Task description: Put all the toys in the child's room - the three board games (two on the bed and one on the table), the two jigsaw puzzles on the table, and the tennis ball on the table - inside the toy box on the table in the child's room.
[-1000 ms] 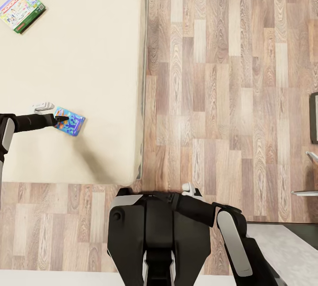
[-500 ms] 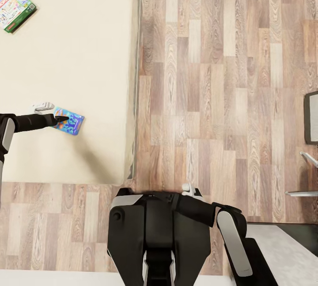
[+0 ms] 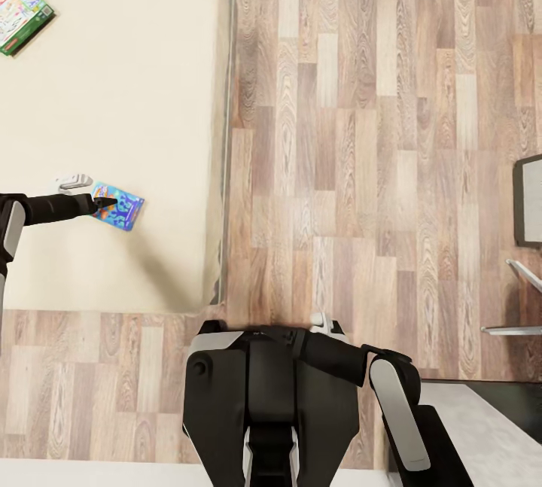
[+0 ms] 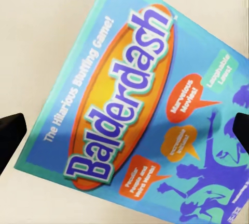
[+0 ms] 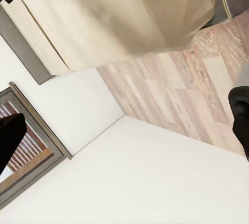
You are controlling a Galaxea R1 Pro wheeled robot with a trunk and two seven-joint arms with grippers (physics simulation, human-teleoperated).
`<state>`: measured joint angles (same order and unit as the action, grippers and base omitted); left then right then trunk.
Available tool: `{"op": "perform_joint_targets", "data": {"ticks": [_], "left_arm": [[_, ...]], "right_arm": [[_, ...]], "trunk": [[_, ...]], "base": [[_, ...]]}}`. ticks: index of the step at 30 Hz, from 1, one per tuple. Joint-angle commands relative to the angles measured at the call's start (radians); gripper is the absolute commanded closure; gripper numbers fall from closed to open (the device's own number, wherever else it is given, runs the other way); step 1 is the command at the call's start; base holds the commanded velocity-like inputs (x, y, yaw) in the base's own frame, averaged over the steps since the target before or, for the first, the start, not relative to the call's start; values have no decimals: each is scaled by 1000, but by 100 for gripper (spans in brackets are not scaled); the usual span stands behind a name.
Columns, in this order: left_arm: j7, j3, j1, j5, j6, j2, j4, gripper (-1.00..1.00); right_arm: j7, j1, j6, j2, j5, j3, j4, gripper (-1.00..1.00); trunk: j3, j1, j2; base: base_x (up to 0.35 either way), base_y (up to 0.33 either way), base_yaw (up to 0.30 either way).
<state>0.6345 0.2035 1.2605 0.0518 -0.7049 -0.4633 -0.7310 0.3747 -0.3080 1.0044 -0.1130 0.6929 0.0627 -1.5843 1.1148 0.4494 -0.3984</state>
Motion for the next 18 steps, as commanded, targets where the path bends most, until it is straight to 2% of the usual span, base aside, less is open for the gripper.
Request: {"op": "perform_joint_targets", "data": {"ticks": [1,8,18], "left_arm": [[7,4,0,5,-6,0,-1,-100],[8,6,0,3,-7,0,-1,-100],[8,6,0,2,-6,0,-1,-100]], "right_arm": [[9,0,3,0,-9,-1,0,-100],[9,0,3,0,-9,-1,0,-100],[9,0,3,0,-9,-1,0,-100]], "trunk": [[1,1,-2],[1,1,-2],[1,1,-2]], "base": [[0,-106,0],[0,-168,0],[0,-21,0]]}}
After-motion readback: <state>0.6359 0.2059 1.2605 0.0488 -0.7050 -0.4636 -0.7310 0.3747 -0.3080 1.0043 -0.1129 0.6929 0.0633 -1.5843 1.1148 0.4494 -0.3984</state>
